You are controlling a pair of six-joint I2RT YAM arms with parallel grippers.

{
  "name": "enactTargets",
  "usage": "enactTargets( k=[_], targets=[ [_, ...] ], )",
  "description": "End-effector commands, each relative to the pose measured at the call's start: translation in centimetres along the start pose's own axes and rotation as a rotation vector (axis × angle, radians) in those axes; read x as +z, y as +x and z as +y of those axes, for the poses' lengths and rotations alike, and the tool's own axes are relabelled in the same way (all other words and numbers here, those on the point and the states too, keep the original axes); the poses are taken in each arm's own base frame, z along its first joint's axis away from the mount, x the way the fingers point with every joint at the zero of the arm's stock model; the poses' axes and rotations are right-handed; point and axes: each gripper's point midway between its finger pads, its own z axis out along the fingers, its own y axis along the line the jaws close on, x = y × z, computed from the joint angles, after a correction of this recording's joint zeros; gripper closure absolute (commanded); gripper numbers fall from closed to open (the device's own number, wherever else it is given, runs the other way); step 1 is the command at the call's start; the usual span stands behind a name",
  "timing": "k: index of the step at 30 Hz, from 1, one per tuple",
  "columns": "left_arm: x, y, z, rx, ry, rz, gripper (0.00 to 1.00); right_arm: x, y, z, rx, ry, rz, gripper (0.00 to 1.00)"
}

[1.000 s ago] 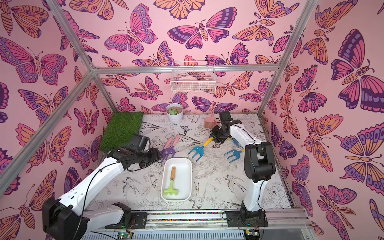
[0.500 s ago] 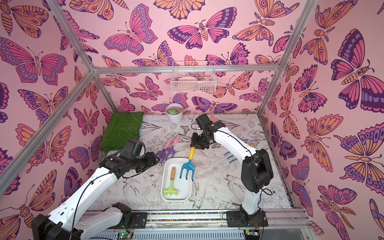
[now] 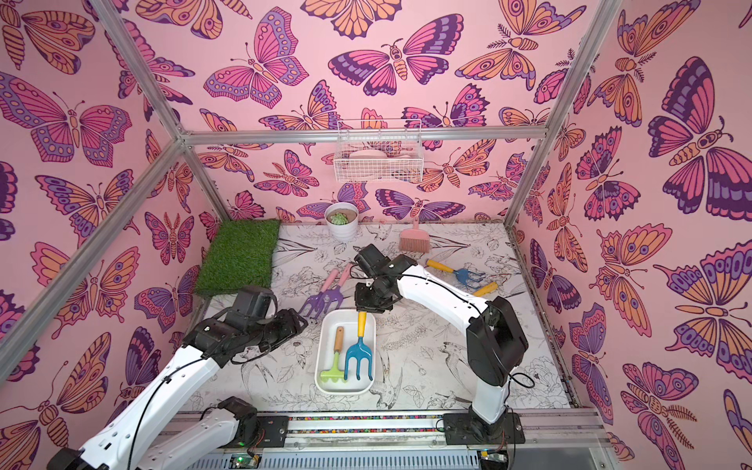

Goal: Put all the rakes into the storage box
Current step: Place the rake in the storage box.

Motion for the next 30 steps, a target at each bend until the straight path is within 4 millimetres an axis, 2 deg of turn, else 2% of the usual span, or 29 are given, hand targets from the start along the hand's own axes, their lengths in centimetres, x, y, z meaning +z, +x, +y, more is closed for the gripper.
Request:
enactTargets(
  k=[1, 8, 13, 16, 22, 25, 30],
  targets=[
    [0.1, 0.7, 1.3, -0.026, -0.031, 0.014, 0.36, 0.3, -0.3, -0.1, 0.016, 0.02, -0.022, 1.0],
    [0.0, 0.7, 1.4, -0.033, -0.032, 0.007, 0.36, 0.9, 0.0, -0.3, 0.024, 0.031, -0.008, 1.0],
    [0.1, 0.5, 1.3, -0.034, -0.04, 0.005, 0.35, 1.1, 0.5, -0.2, 0.008, 0.037, 0.004, 0.96],
    [0.1, 0.3, 1.3, -0.033, -0.045, 0.003, 0.35, 1.1, 0.9, -0.3, -0.001, 0.048, 0.012, 0.87],
    [0.2, -0.1, 1.0, -0.023, -0.053, 0.002, 0.34, 0.0, 1.0, -0.1, -0.021, 0.035, -0.028, 0.52],
    [0.2, -0.4, 0.7, -0.012, -0.054, 0.0, 0.33, -0.5, 0.8, 0.1, -0.027, 0.025, -0.049, 0.45],
    [0.1, -1.3, -0.2, 0.017, -0.053, -0.002, 0.33, -2.1, -0.4, 0.7, -0.06, 0.03, -0.113, 0.48]
  ],
)
